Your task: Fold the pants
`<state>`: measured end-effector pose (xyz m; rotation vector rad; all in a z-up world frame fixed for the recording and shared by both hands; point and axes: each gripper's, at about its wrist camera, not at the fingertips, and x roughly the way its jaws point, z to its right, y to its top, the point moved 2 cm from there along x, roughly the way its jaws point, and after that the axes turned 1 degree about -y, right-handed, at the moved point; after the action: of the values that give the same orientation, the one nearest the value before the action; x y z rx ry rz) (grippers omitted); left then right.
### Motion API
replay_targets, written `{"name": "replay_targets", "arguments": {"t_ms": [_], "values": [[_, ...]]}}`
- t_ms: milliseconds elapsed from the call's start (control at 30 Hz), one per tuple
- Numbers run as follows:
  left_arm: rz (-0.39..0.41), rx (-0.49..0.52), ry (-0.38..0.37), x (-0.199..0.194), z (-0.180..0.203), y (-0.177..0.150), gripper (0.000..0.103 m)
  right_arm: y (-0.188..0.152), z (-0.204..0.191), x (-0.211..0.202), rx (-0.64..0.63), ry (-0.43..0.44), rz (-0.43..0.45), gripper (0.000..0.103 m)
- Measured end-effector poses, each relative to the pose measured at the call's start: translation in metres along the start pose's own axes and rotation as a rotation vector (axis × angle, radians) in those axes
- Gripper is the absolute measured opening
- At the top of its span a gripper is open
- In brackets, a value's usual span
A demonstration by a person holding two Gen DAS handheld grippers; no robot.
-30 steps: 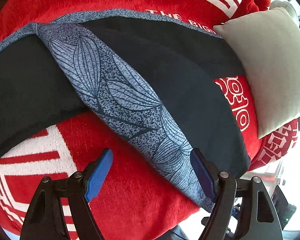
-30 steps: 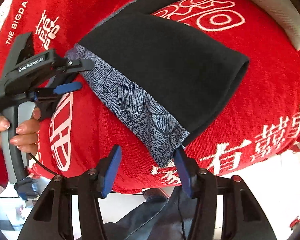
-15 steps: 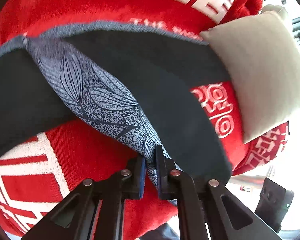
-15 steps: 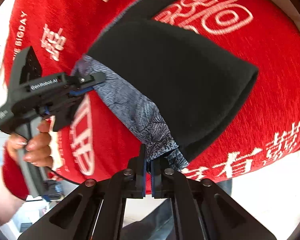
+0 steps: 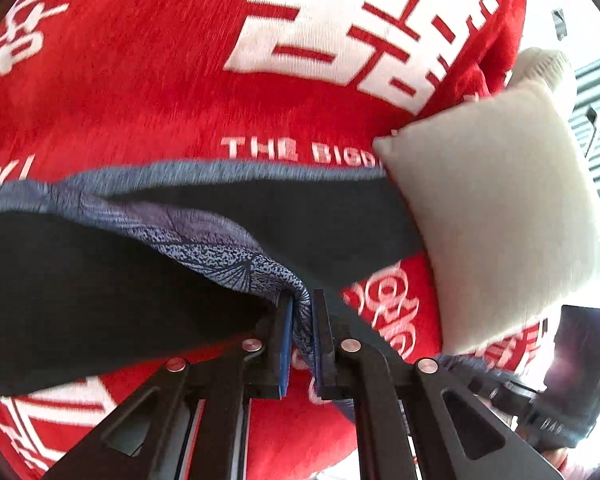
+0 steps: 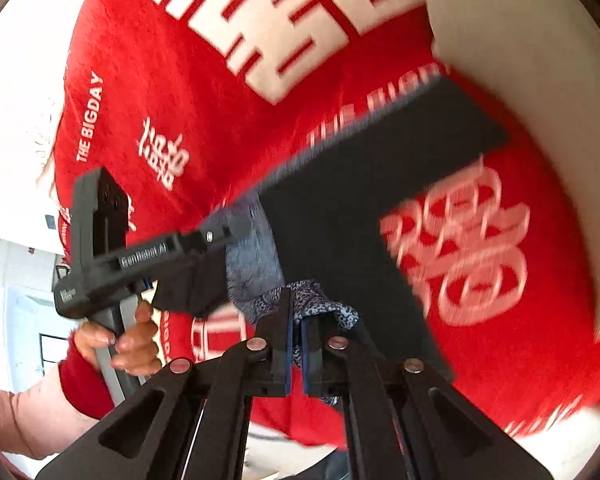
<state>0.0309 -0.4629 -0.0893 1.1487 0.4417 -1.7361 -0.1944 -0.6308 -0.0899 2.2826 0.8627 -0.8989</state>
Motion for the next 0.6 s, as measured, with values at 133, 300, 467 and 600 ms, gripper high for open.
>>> {"name": "replay_targets", "arguments": {"t_ms": [133, 300, 467, 600], "values": [[0.046, -0.018, 0.010, 0.006, 0.009, 0.040, 0.010, 0.064, 0.001, -0.008, -0.079, -0.054, 0.033, 0.003], [0.062, -0.036, 0.044, 0.030, 0.009, 0.084, 0.010, 0.145, 0.016, 0.003, -0.126, -0.151, 0.037, 0.003], [0.083, -0.029, 0.144, 0.047, 0.001, 0.101, 0.010, 0.188, 0.043, 0.047, -0.188, -0.306, -0.053, 0.003], [0.057, -0.007, 0.212, 0.054, -0.006, 0.093, 0.010, 0.193, 0.053, 0.068, -0.207, -0.378, -0.117, 0.006]]}}
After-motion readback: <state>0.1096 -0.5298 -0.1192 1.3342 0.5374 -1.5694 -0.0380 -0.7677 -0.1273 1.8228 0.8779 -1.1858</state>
